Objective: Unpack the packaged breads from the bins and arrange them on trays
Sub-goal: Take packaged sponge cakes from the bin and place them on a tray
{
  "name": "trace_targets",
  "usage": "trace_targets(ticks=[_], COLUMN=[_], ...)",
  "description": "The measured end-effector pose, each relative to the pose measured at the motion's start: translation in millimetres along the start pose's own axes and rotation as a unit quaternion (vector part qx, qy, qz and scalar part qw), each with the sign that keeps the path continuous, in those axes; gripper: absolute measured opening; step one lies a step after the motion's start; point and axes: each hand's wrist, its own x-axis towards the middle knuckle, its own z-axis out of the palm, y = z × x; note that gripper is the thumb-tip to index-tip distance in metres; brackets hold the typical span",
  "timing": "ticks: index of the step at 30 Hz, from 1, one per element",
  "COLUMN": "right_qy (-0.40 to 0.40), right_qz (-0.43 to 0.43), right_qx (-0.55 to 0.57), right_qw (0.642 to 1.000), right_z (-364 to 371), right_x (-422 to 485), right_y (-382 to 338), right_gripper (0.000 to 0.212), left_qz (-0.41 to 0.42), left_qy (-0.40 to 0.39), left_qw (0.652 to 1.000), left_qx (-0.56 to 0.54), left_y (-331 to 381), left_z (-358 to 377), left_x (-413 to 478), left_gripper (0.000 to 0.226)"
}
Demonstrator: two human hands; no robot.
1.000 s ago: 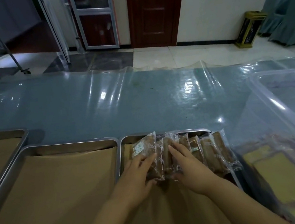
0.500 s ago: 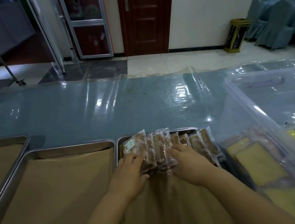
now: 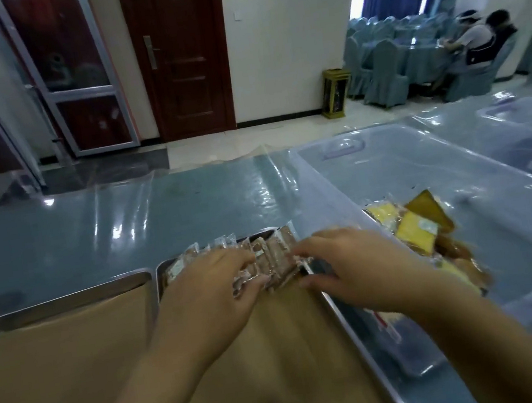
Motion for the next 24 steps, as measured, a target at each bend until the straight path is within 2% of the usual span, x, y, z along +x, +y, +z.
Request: trace_targets(ticks=[8,13,18,21,24], right_qy=[0.061,0.050,-0.047,-0.120,-0.195], right_qz=[0.092,0.122,0.104,0.068,0.018], right_qx=[-0.008,-0.025,-0.053,-0.089,-0.127], right_qw=[0.994,0.991,0.992,0.986,0.972], right_z=[-63,-73,-70,-67,-61], right_x=[-61,-87,-94,-88,-77], right_y=[62,136,214,250,275], right_gripper=[0.036,0.034,0.038,0.040,0.042], left_qz=[0.099,0.135,0.132,0.108,0.073], left_qy=[-0.020,-0.063,-0.105,-0.174,-0.272], left_qw=[0.995,0.987,0.986,0.976,0.950], left_qx=[-0.020,-0.062,-0.005,0.076,0.136], left_y=[107,157,196,210,211], left_z=[-20,3,51,88,121], left_x=[21,51,94,121,143], left_gripper=[0.033,0.035,0.035,0.034,0.031])
